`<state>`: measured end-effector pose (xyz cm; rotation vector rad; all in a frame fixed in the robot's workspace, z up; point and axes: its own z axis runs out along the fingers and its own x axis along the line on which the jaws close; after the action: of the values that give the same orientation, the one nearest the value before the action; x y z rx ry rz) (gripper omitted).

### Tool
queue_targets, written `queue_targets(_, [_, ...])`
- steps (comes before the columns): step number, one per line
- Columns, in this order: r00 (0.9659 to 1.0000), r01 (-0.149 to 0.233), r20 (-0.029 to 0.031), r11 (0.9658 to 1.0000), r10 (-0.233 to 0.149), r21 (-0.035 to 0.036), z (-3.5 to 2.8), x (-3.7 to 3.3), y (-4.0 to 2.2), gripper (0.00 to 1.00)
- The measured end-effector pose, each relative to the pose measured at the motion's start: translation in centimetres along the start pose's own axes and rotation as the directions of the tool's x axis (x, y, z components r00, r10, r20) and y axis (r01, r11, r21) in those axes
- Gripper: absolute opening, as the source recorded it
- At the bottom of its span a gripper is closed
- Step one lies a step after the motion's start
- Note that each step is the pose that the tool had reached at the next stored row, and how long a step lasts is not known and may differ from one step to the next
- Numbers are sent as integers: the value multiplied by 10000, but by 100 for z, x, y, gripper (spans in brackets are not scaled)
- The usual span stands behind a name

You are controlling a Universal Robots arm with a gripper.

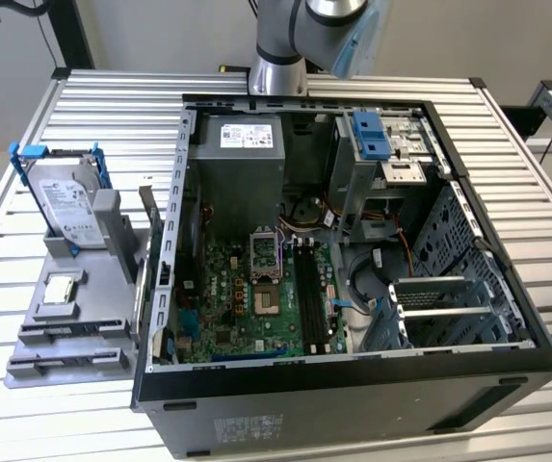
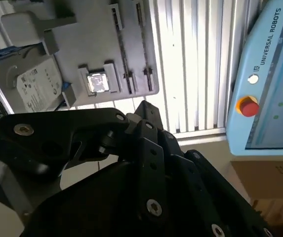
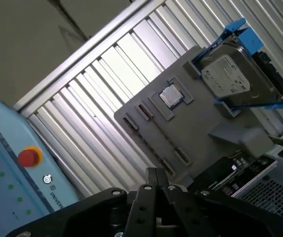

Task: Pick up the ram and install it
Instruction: 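Pick up the ram and move it above insertion slot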

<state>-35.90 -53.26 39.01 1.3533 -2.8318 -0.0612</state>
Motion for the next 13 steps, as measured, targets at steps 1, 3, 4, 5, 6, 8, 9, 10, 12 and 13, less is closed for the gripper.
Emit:
queue_targets(1, [9998, 184, -8, 9998, -184, -1, 0, 0, 0, 0])
queue_targets(3, [9985, 548, -25, 9985, -548, -4, 0, 0, 0, 0])
queue_targets(4, [9973, 728, -33, 9973, -728, -6, 0, 0, 0, 0])
queue_targets(5, [9959, 908, -41, 9959, -908, -8, 0, 0, 0, 0])
queue_targets(6, [9941, 1086, -47, 9941, -1086, -10, 0, 0, 0, 0])
queue_targets(8, [9895, 1447, -60, 9895, -1447, -17, 0, 0, 0, 0])
queue_targets(9, [9867, 1626, -67, 9867, -1626, -21, 0, 0, 0, 0])
queue_targets(10, [9835, 1808, -73, 9835, -1808, -25, 0, 0, 0, 0])
queue_targets(12, [9760, 2177, -84, 9760, -2177, -32, 0, 0, 0, 0])
queue_targets(13, [9723, 2335, -88, 9724, -2335, -32, 0, 0, 0, 0])
